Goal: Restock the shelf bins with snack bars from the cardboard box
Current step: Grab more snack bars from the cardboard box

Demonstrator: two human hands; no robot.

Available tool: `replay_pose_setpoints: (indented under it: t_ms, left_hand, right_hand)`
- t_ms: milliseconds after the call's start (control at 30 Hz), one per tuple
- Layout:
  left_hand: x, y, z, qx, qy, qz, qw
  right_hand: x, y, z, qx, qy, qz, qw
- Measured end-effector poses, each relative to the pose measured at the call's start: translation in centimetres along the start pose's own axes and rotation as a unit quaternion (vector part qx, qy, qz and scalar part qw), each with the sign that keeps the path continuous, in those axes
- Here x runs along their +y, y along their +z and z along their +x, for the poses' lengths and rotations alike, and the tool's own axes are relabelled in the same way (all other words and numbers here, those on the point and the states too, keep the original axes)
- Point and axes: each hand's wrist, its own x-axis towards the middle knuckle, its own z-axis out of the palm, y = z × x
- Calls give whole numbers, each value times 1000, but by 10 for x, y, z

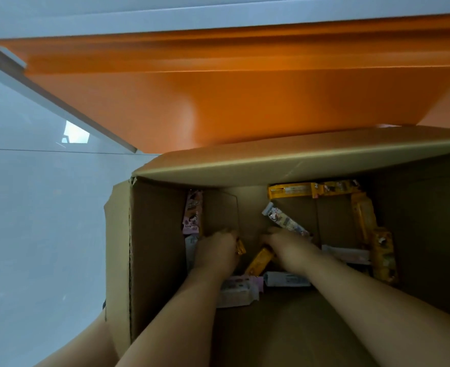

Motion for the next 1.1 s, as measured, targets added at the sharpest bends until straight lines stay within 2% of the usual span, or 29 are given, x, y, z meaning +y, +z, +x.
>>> replay_pose_setpoints:
  t_ms: [167,233,300,400,467,533,600,667,733,800,933,1100]
  left_hand:
    - [-2,-9,4,72,-21,-160,984]
    - [4,-15,6,104,-12,-193,975]
    - [14,-21,9,147,-9,-234,961]
    - [34,-29,13,223,9,-365,904]
    - [49,-33,14,238,3,-455,858]
    - [62,-31,17,220,-22,-531,818]
    - [75,-27,23,182,-50,-618,763]
    - [89,-26,29,139,-80,-696,700]
    - [103,-25,34,110,-109,-733,663]
    - [114,-22,40,100,-134,-741,650]
    - [122,-12,55,120,-165,-718,665]
    - [125,-7,65,110,-182,-745,632]
  right_hand:
    - [13,-17,-23,110,2,101,989]
    - [21,-30,-37,168,27,155,973]
    - [31,-40,-49,230,68,232,943]
    - [47,-46,-63,296,142,358,874]
    - [56,-45,-68,312,193,453,813]
    - [61,-45,-69,323,227,542,742]
    - [60,-45,-66,331,242,622,667]
    - [55,-48,-60,336,237,710,572]
    - [51,-50,-51,339,229,762,502]
    - [50,-53,-41,339,230,783,468]
    - [50,-58,-24,336,221,813,421]
    - [50,-54,-7,348,212,843,352]
